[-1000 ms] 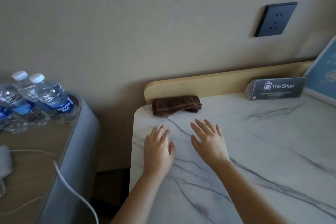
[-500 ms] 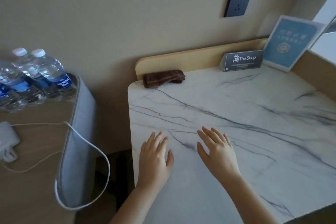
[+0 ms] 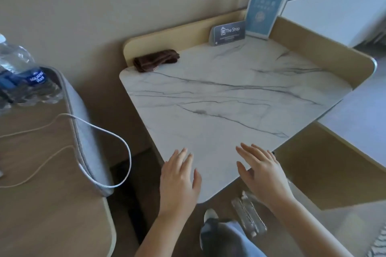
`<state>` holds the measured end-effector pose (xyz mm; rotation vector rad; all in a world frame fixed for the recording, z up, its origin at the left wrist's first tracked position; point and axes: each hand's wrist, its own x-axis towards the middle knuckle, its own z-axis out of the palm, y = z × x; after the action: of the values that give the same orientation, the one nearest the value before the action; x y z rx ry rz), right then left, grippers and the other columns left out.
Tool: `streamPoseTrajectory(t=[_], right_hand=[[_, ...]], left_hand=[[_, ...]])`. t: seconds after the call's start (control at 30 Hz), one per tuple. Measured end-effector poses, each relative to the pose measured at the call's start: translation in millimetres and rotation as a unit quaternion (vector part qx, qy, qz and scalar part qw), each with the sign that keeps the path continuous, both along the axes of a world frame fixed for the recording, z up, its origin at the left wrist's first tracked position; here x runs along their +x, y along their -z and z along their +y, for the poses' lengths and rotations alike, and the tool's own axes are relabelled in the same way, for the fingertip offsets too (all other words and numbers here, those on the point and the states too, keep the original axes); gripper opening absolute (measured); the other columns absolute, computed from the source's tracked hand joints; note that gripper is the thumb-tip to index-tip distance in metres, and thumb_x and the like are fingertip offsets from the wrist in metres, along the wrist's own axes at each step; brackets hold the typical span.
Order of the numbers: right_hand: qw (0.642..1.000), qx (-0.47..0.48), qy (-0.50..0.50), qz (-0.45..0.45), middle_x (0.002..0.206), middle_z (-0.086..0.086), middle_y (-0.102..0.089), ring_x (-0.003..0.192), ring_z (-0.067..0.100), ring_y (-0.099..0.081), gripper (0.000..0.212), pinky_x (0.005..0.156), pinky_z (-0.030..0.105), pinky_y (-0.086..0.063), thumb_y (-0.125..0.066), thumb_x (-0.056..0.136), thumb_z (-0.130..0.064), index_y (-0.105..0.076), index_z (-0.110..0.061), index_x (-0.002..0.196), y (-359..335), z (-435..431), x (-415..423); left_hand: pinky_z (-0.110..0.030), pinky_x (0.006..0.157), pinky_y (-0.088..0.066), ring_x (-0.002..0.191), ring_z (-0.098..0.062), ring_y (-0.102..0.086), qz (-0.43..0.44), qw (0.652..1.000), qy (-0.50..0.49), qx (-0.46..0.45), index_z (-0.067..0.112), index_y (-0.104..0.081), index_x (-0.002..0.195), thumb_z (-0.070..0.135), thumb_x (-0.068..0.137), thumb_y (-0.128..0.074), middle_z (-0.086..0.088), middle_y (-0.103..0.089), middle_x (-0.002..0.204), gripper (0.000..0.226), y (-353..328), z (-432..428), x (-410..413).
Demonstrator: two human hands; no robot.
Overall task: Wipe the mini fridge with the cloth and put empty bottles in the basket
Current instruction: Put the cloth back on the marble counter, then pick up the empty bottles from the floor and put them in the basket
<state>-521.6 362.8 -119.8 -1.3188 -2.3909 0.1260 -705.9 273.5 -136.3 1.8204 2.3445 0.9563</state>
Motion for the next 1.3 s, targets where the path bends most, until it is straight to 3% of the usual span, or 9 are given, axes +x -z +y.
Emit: streamPoseTrajectory(t=[0.17,0.73,0.87,1.0,1.3], right_hand=[[0.999,0.004,0.035,0.005,0.112,0.005,-0.067,0.105,0.031,-0.061,0.031,0.089,0.056,-0.043,-0.066,0.079,-0.020,-0.067,-0.014,0.109,-3.0,-38.2,32.8],[0.988,0.015,0.147,0.051,0.112,0.003,-0.067,0.104,0.028,-0.062,0.038,0.085,0.055,-0.046,-0.048,0.082,-0.034,-0.067,-0.015,0.108,-9.0,-82.8,160.7],[0.983,0.027,0.171,0.062,0.110,0.003,-0.067,0.102,0.030,-0.062,0.034,0.084,0.057,-0.047,-0.060,0.076,-0.024,-0.067,-0.016,0.108,-5.7,-87.2,225.5],[0.982,0.009,0.179,0.064,0.113,0.005,-0.066,0.103,0.032,-0.061,0.037,0.083,0.055,-0.048,-0.047,0.083,-0.034,-0.064,-0.016,0.111,1.3,-83.5,311.5],[0.984,-0.012,0.161,0.077,0.117,0.006,-0.064,0.105,0.032,-0.060,0.042,0.086,0.053,-0.047,-0.042,0.085,-0.037,-0.063,-0.015,0.114,7.8,-65.8,468.0]], left_hand=[[-0.042,0.083,-0.053,0.108,-0.028,-0.061,-0.042,0.998,0.039,-0.002,0.007,-0.068,0.105,0.036,0.085,-0.040,-0.010,-0.066,0.113,0.045,2.0,-23.8,27.5],[-0.042,0.086,-0.050,0.107,-0.027,-0.061,-0.020,0.988,0.151,-0.002,0.007,-0.068,0.106,0.027,0.083,-0.042,-0.010,-0.065,0.115,0.040,4.6,-23.5,149.6],[-0.043,0.086,-0.050,0.107,-0.028,-0.060,-0.018,0.988,0.156,-0.016,0.006,-0.068,0.105,0.027,0.082,-0.041,-0.010,-0.065,0.115,0.041,12.1,-21.5,206.5],[-0.040,0.088,-0.047,0.108,-0.028,-0.060,-0.017,0.987,0.159,-0.029,0.005,-0.067,0.106,0.026,0.081,-0.041,-0.010,-0.064,0.115,0.041,14.1,-18.1,286.2],[-0.040,0.091,-0.047,0.109,-0.029,-0.059,-0.005,0.988,0.148,-0.041,0.005,-0.067,0.106,0.026,0.081,-0.043,-0.010,-0.064,0.116,0.041,10.8,-14.8,447.3]])
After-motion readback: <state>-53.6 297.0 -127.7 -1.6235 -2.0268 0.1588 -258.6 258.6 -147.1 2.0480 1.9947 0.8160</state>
